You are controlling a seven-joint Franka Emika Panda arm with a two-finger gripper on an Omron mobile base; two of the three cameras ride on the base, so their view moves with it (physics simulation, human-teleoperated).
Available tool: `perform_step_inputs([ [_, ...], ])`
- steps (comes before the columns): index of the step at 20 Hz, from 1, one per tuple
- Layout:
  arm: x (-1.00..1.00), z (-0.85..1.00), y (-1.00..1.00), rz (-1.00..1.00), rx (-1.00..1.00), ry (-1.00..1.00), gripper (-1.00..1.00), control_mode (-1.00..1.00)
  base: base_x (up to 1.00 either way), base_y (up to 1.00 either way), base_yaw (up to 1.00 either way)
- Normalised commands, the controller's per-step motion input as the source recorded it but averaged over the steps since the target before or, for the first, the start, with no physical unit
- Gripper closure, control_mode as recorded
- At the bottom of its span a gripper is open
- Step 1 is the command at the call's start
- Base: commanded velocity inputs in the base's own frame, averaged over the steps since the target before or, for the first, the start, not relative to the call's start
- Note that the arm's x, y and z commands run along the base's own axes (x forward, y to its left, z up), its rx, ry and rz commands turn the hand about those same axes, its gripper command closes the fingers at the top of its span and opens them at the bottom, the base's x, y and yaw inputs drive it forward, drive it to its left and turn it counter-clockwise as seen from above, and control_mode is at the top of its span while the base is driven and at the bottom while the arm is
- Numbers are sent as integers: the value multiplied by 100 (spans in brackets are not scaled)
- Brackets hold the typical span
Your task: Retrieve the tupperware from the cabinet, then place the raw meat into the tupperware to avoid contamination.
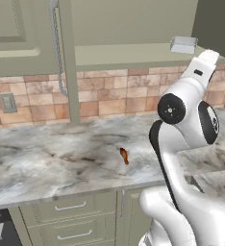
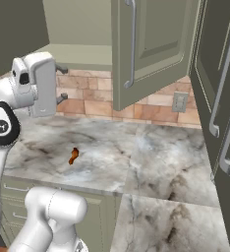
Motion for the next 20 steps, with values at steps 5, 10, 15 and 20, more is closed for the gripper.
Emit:
perform_step_inputs([
  [5,-17,0,-76,-10,6,0,-100,-100,0,0,0],
  [10,-18,-2,-75,-9,5,0,-100,-100,0,0,0],
  [15,-1,-14,-54,-13,0,0,-100,-100,0,0,0],
  [20,27,-14,-9,-14,-4,0,-100,-100,0,0,0],
])
